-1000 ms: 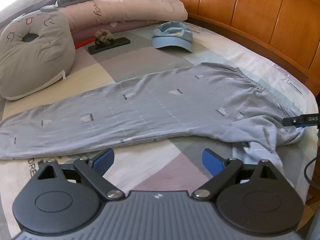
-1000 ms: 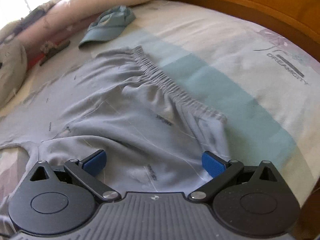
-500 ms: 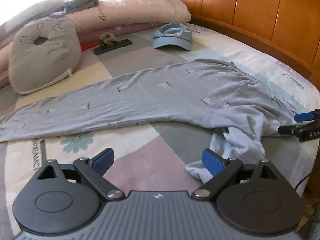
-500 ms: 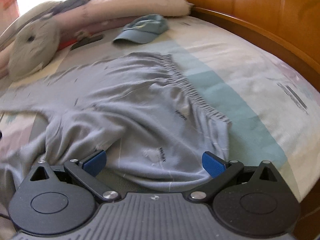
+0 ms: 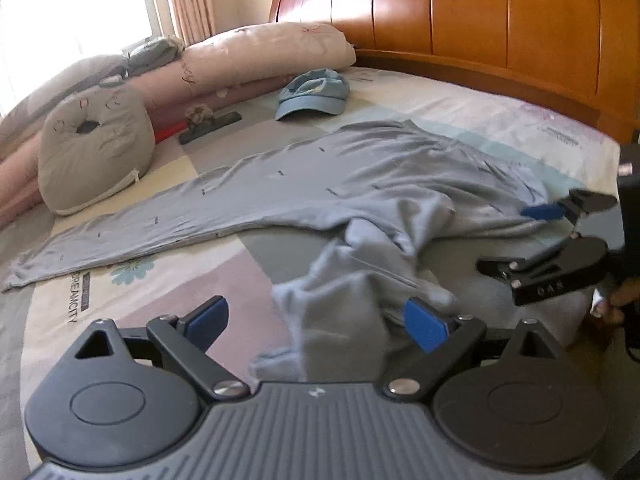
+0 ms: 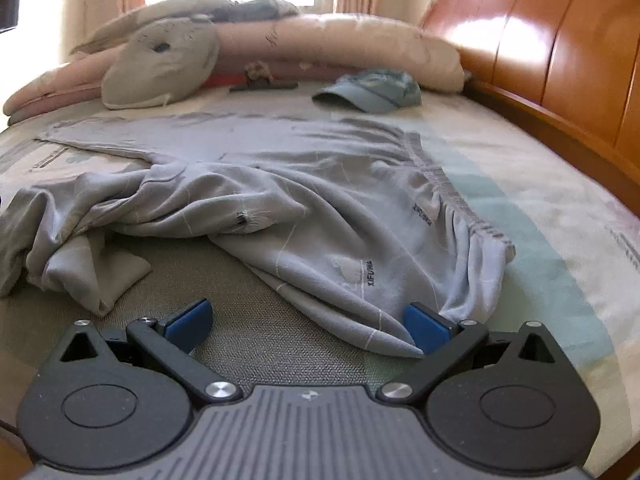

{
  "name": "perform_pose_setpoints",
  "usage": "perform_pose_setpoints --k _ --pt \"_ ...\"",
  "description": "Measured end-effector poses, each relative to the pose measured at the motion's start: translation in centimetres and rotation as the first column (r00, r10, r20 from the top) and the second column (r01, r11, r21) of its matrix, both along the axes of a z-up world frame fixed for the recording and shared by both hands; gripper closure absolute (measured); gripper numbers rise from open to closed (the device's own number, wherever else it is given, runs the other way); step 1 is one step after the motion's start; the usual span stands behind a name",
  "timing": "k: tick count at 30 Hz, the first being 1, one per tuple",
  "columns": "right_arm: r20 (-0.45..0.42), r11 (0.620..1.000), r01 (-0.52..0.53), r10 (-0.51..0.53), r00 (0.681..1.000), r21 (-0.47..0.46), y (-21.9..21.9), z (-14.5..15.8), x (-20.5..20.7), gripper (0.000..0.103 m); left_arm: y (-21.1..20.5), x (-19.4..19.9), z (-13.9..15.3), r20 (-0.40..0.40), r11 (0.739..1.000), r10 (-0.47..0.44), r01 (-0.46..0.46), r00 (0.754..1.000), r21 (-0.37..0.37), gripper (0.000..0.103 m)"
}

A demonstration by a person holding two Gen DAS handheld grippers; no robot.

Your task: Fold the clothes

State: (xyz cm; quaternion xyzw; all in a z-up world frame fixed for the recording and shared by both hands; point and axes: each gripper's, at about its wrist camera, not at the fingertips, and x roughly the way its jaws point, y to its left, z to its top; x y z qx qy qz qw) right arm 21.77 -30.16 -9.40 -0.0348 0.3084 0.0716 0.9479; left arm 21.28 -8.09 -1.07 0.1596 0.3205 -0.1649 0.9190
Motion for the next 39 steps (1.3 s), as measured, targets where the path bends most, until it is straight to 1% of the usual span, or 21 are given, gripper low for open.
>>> perform_pose_setpoints --k 2,5,9,12,14,17,19,21,24,27,29,30,33,37,39 --pt "0.004 1.000 -0.024 0.024 1.000 0.003 -0.3 0.1 -0.2 0.000 -1.4 -1.0 -0.3 0.033 1.000 0.000 0.000 0.999 0.023 0.008" --pt "0.007 0.998 -0.069 0.069 0.998 0.014 -1.1 0.6 -1.5 0.000 -3.2 -1.6 -0.5 0.058 1.000 -0.005 0.004 0.998 0.018 0.008" --pt "0.060 0.994 -0.105 0.103 0.993 0.035 -2.2 0.9 -4.5 0.000 -5.3 -1.6 -0.6 0.068 1.000 0.002 -0.003 0.998 0.009 0.008" --pt "0.072 0.990 -0.129 0.125 0.990 0.059 -2.9 0.9 -6.1 0.000 -6.3 -0.5 -1.0 0.035 0.999 0.043 -0.042 0.998 -0.021 0.008" --pt "0.077 0.991 -0.121 0.116 0.990 0.064 -3.3 1.0 -6.7 0.000 -7.0 0.0 -1.6 0.040 0.997 0.076 -0.075 0.996 -0.018 0.008" --pt "0.088 0.989 -0.114 0.106 0.990 0.091 -3.8 1.2 -7.4 0.000 -8.3 0.8 -2.8 0.120 0.990 0.122 -0.129 0.985 0.055 0.008" --pt "0.095 0.987 -0.119 0.109 0.989 0.106 -4.0 1.3 -7.8 0.000 -8.8 1.5 -3.6 0.148 0.983 0.144 -0.159 0.978 0.096 0.008" --pt "0.098 0.986 -0.132 0.123 0.988 0.099 -3.8 1.4 -8.0 0.000 -8.8 2.2 -4.5 0.136 0.974 0.166 -0.184 0.977 0.135 0.008" --pt "0.099 0.986 -0.144 0.135 0.986 0.089 -3.7 1.4 -8.3 0.000 -7.9 2.4 -5.3 0.117 0.961 0.183 -0.203 0.976 0.188 0.008" --pt "0.097 0.986 -0.144 0.135 0.986 0.085 -3.7 1.4 -8.3 0.000 -5.7 1.7 -5.1 0.108 0.960 0.189 -0.206 0.976 0.188 0.007" --pt "0.087 0.987 -0.139 0.132 0.987 0.086 -3.8 1.2 -8.1 0.000 -4.1 1.3 -4.8 0.093 0.958 0.208 -0.222 0.974 0.181 0.007" --pt "0.082 0.987 -0.137 0.130 0.988 0.086 -3.8 1.1 -8.0 0.000 -3.3 1.1 -4.7 0.093 0.953 0.224 -0.238 0.970 0.186 0.007" --pt "0.075 0.986 -0.137 0.130 0.989 0.093 -3.7 0.8 -7.6 0.000 -0.9 0.5 -4.3 0.101 0.935 0.278 -0.293 0.955 0.200 0.007" --pt "0.063 0.984 -0.143 0.137 0.989 0.104 -3.3 0.6 -7.1 0.000 2.7 0.3 -3.8 0.101 0.907 0.363 -0.376 0.926 0.191 0.007" --pt "0.062 0.983 -0.150 0.145 0.988 0.101 -3.0 0.7 -6.9 0.000 4.5 0.5 -3.5 0.100 0.888 0.411 -0.423 0.906 0.182 0.007"
